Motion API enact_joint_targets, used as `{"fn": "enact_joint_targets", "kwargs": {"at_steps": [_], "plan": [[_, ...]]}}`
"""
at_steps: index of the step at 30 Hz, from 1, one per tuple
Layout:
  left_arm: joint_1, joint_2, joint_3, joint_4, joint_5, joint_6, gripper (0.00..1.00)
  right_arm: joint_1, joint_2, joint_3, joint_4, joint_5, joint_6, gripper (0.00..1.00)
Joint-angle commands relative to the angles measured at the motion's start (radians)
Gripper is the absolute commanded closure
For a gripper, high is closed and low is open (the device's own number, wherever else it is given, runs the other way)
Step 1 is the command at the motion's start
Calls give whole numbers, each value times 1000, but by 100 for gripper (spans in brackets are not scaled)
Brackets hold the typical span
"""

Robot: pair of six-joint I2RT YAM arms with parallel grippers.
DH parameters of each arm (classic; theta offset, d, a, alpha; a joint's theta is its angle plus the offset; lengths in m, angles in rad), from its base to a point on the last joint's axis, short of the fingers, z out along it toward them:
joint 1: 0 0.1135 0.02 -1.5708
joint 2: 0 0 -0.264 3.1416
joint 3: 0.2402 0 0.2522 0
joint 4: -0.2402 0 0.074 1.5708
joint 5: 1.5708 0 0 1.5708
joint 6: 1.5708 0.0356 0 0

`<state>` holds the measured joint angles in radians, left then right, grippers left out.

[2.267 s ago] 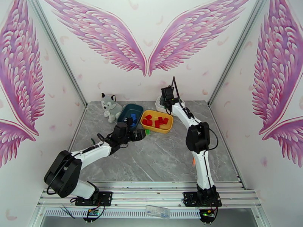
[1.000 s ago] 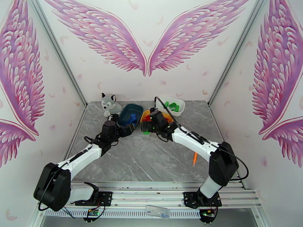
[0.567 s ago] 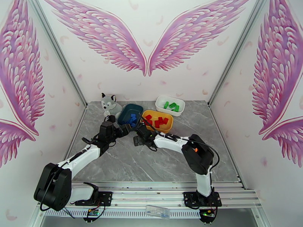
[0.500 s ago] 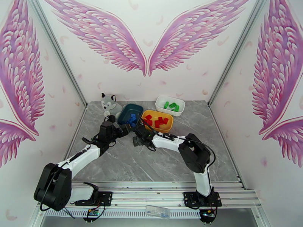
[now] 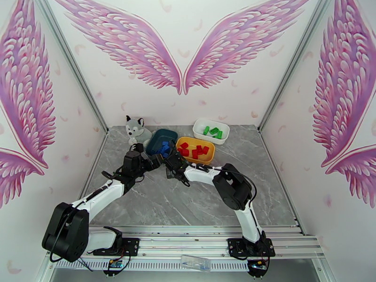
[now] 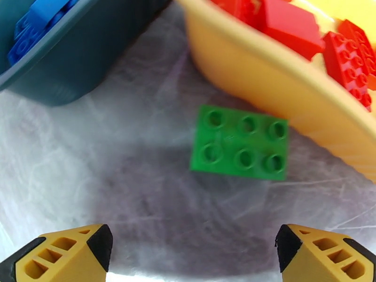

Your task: Sort the legos into containers by color

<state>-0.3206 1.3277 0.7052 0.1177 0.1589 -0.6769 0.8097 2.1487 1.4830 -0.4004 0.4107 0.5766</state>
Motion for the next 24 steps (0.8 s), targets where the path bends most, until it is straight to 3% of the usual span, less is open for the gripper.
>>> {"fn": "enact_joint_targets", "kwargs": {"at_steps": [1,15,24], "plan": [[6,17,-15,22,24,-11,1,-24,50,42,-7,18,16,6],[9,40,-19,56,73,-40,1,-94,109,128,-36,-27,41,20],[9,45,-18,61,82,-43,1,-99,144,202,-66,-34,26,35]]}}
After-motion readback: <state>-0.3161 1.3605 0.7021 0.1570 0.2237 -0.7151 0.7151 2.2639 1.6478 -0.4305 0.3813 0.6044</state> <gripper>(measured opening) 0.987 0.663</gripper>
